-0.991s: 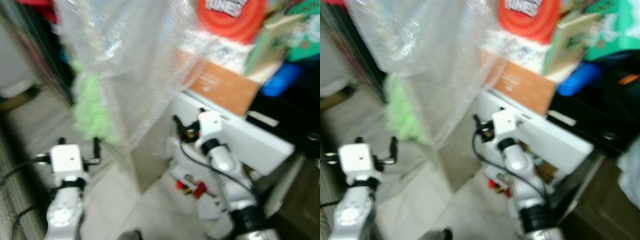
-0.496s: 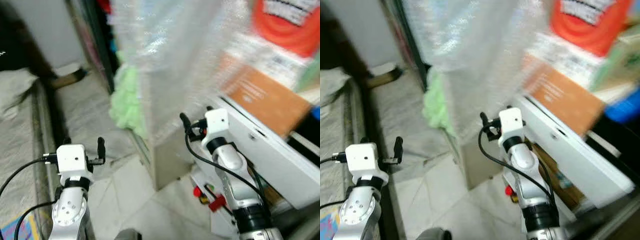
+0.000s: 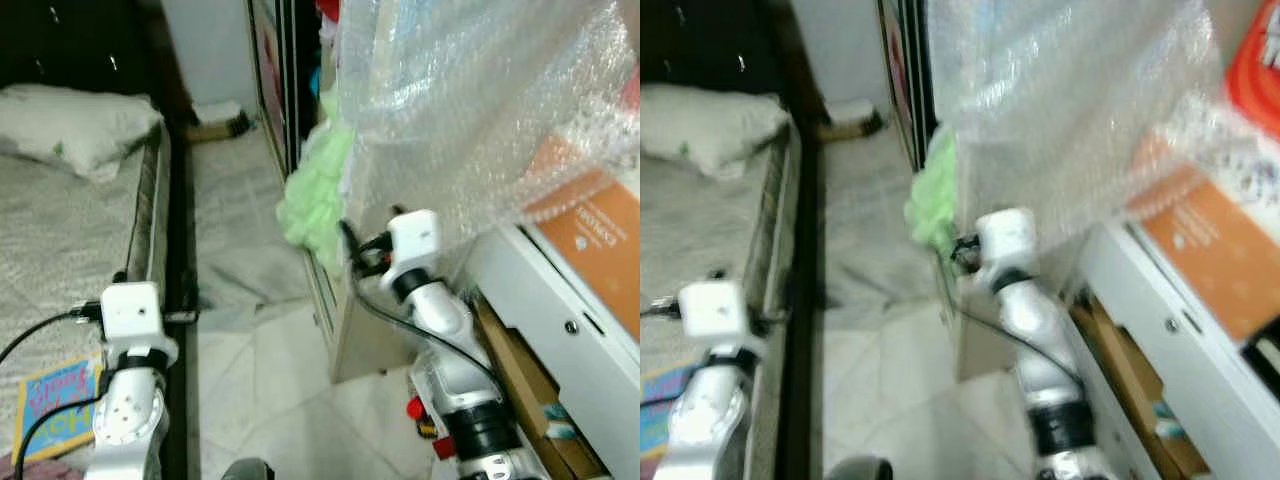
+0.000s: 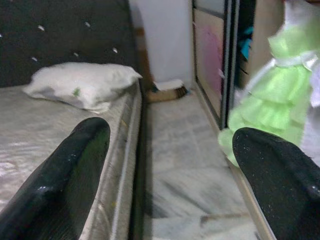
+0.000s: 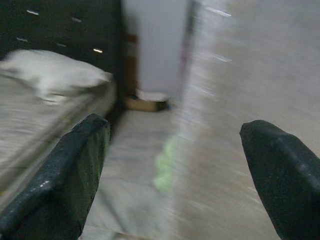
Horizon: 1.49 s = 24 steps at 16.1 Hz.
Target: Clean up the room
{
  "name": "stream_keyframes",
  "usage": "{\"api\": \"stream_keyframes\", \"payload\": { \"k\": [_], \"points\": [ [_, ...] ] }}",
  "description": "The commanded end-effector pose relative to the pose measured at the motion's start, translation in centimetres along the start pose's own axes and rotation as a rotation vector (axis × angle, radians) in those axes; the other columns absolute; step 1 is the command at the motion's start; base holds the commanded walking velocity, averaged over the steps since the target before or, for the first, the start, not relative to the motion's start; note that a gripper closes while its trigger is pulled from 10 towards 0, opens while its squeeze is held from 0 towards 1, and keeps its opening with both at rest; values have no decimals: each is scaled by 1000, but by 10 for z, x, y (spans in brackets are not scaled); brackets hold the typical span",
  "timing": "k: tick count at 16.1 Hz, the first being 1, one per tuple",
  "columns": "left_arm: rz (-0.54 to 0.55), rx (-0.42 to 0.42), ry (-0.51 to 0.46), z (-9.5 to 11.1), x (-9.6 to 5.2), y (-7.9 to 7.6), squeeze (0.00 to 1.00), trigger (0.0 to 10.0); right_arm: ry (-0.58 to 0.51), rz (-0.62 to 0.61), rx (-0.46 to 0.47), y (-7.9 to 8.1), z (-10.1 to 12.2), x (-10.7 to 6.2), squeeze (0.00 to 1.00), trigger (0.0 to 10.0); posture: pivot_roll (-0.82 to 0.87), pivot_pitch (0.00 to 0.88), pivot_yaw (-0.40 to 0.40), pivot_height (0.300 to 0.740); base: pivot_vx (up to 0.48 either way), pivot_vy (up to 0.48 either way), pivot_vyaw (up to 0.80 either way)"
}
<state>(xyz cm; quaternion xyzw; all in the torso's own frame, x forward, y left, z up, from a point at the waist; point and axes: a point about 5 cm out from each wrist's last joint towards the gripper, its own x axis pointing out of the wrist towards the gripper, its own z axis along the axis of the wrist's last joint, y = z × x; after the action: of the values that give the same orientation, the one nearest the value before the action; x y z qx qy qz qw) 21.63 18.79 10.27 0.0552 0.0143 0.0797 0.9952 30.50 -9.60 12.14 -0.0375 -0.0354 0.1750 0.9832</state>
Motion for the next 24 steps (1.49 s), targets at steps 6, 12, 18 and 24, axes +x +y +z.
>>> {"api": "stream_keyframes", "payload": {
  "k": [6, 12, 18, 24],
  "points": [
    [5, -10, -13, 2, 0, -2, 0, 10000, -10, -13, -14, -8, 2, 1, 0, 10000, -47, 15, -6, 740, 0, 0, 800],
    [1, -12, -15, 2, 0, -3, 0, 10000, -13, 6, -6, -5, 1, 2, 0, 10000, -42, 11, -8, 740, 0, 0, 800],
    [-13, -22, -12, 2, -1, -5, 0, 10000, -13, 26, 6, -1, 1, 2, 0, 10000, -43, 13, -5, 740, 0, 0, 800],
    [-21, -33, -11, 2, -1, -7, 0, 10000, -15, 31, 11, 0, 1, 2, 0, 10000, -45, 15, -7, 740, 0, 0, 800]
  ]
}}
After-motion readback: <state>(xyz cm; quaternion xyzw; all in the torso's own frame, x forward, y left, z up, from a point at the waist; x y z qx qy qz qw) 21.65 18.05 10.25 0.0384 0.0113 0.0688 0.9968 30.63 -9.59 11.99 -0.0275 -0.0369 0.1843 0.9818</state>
